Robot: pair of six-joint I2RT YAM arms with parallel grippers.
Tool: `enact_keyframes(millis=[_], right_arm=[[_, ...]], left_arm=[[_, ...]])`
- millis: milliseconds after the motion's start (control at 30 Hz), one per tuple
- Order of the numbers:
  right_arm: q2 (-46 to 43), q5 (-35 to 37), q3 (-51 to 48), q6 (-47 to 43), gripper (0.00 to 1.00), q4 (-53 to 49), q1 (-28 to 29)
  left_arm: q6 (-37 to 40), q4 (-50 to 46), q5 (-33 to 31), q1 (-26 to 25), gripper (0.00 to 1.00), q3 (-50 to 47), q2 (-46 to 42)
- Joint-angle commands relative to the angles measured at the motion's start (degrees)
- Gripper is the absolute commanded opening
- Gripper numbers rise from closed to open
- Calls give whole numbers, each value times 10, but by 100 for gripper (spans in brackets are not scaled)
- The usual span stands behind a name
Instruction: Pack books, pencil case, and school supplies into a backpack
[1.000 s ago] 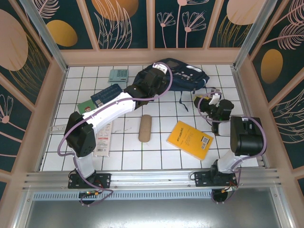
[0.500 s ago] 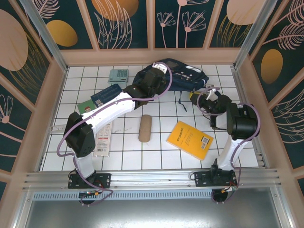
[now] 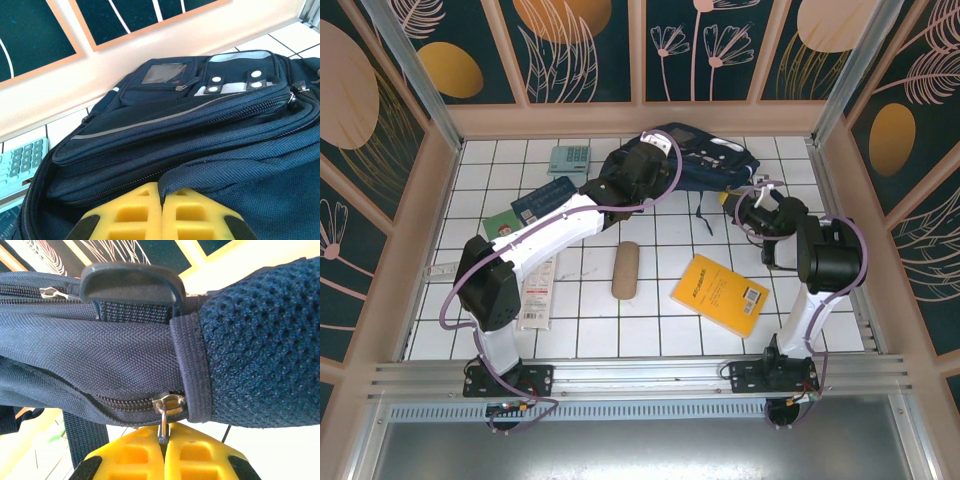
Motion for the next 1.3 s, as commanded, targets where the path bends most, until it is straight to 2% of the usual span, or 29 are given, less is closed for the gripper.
enact_keyframes(millis=[0, 200, 533, 667, 1000, 1233, 1267], right_arm=[[-46, -9, -20, -9, 0, 19, -2], [-134, 16, -43, -73, 0, -72, 24], [-259, 74, -18, -175, 0, -264, 117], [-273, 102, 6, -213, 0, -345, 163], [-267, 130, 80, -238, 0, -440, 245], [-273, 141, 105, -243, 0, -475, 262], [-275, 146, 103, -245, 7, -478, 262]], left_arm=[[-6, 39, -28, 5, 0, 25, -41], [-12, 40, -22, 5, 0, 28, -32], [-29, 44, -5, 6, 0, 24, -21], [-41, 47, 12, 5, 0, 22, -19], [-64, 54, 49, 5, 0, 11, -14], [-71, 54, 53, 6, 0, 5, -7], [-70, 54, 52, 6, 0, 5, -6]])
